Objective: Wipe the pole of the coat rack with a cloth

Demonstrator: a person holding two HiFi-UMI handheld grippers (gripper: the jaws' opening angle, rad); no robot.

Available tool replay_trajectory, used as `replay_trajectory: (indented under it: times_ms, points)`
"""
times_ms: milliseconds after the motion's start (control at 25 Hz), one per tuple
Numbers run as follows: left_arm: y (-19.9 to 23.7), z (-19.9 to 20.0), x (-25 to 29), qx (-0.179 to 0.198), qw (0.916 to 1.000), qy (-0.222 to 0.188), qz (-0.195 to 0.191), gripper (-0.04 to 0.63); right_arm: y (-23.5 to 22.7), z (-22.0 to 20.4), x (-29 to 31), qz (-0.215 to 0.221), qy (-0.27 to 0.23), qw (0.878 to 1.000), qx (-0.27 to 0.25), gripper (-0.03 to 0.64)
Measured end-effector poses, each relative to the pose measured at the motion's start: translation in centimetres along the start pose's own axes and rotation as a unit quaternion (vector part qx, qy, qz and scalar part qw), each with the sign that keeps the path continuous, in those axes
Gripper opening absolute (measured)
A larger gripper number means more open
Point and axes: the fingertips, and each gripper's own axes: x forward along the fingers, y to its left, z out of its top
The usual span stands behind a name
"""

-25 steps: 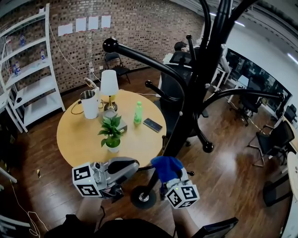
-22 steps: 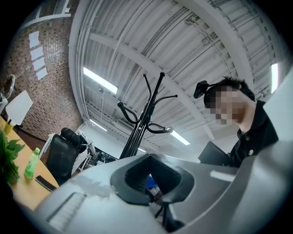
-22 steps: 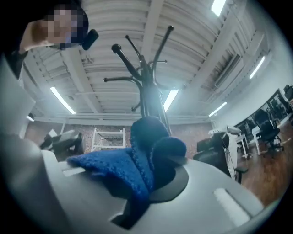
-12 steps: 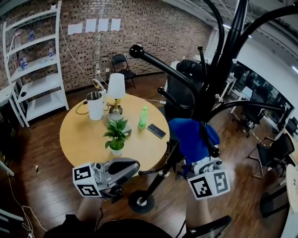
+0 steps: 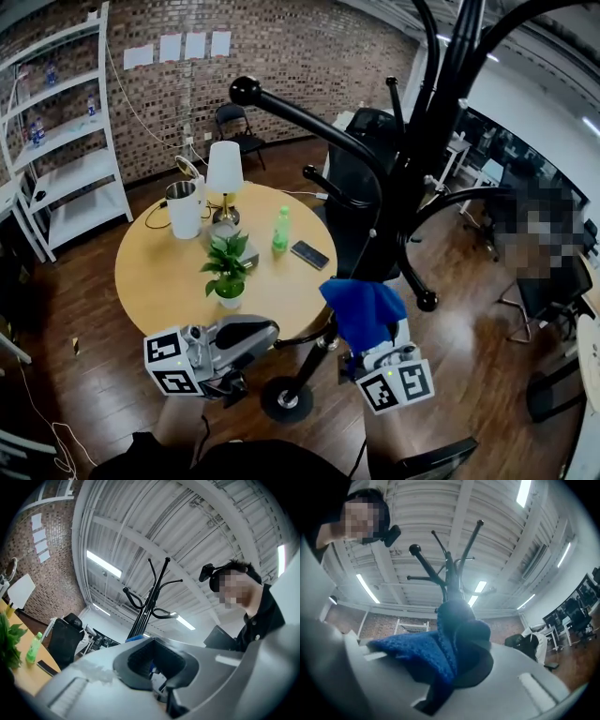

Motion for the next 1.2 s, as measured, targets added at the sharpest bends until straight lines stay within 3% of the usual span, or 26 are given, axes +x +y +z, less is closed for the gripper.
replay_trajectory:
  times_ms: [200, 400, 600, 760, 880, 1000, 1200]
  points:
    - [0.4, -0.7, 0.6, -0.01, 0.9999, 0.009, 0.0, 0.0, -1.4, -8.4, -3.3, -0.026, 0.088, 0.996, 0.01, 0.024]
    - [0.4, -1.2, 1.1, -0.016, 0.9998, 0.014, -0.005, 0.0, -2.5, -17.9, -7.1, -0.072, 0.181, 0.981, 0.018, 0.023]
    - [0.5, -1.3, 1.2, -0.017, 0.9997, 0.016, -0.004, 0.0, -3.2, -22.1, -8.9, -0.082, 0.23, 0.969, 0.035, 0.025]
    - [0.5, -1.4, 1.3, -0.016, 0.9997, 0.017, -0.003, 0.0, -3.3, -22.2, -8.9, -0.084, 0.239, 0.966, 0.046, 0.025]
    - [0.5, -1.2, 1.3, -0.015, 0.9998, 0.016, -0.002, 0.0, -3.3, -21.2, -8.6, -0.089, 0.23, 0.965, 0.092, 0.025]
    - [0.6, -1.0, 1.2, -0.011, 0.9998, 0.014, -0.002, 0.0, -2.8, -17.0, -6.9, -0.08, 0.175, 0.974, 0.118, 0.023]
    - [0.5, -0.8, 0.8, -0.006, 0.9999, 0.01, 0.001, 0.0, -1.1, -6.0, -2.2, -0.035, 0.058, 0.994, 0.088, 0.025]
